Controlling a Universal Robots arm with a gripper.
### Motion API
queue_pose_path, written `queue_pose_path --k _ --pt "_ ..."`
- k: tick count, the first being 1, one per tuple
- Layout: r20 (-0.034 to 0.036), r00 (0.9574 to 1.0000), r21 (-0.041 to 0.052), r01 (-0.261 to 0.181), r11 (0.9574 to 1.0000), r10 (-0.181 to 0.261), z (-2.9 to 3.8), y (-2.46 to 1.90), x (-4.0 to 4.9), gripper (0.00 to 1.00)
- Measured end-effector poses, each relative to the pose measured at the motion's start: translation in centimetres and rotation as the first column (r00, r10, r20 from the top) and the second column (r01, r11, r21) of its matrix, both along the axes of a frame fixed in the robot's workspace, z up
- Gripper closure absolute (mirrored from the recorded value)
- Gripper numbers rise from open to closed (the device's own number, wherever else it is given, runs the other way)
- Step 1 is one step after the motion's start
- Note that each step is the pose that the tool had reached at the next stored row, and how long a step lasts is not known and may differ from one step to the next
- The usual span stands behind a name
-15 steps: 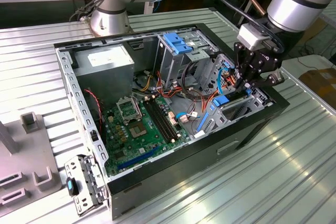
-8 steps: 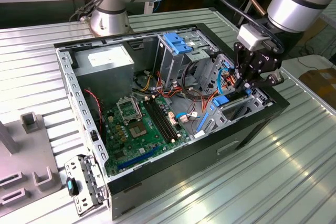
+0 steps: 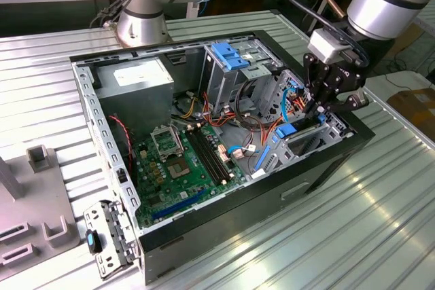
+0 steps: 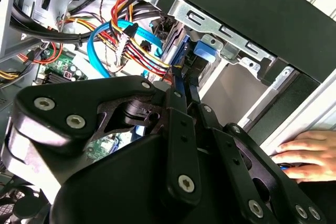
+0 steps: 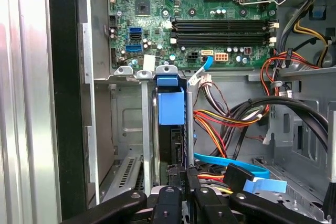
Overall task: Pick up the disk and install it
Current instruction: 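Insert the first disk wire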
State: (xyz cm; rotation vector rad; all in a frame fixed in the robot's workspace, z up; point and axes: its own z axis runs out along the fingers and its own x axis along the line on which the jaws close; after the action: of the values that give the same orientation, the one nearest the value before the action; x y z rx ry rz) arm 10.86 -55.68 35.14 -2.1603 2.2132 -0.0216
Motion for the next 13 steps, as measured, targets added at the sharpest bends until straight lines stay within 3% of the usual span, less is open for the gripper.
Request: queue_pose_path --k 13 --pt "-0.0009 1.0000 0.0002 0.000 1.0000 0.000 -0.67 0.01 0.00 0.84"
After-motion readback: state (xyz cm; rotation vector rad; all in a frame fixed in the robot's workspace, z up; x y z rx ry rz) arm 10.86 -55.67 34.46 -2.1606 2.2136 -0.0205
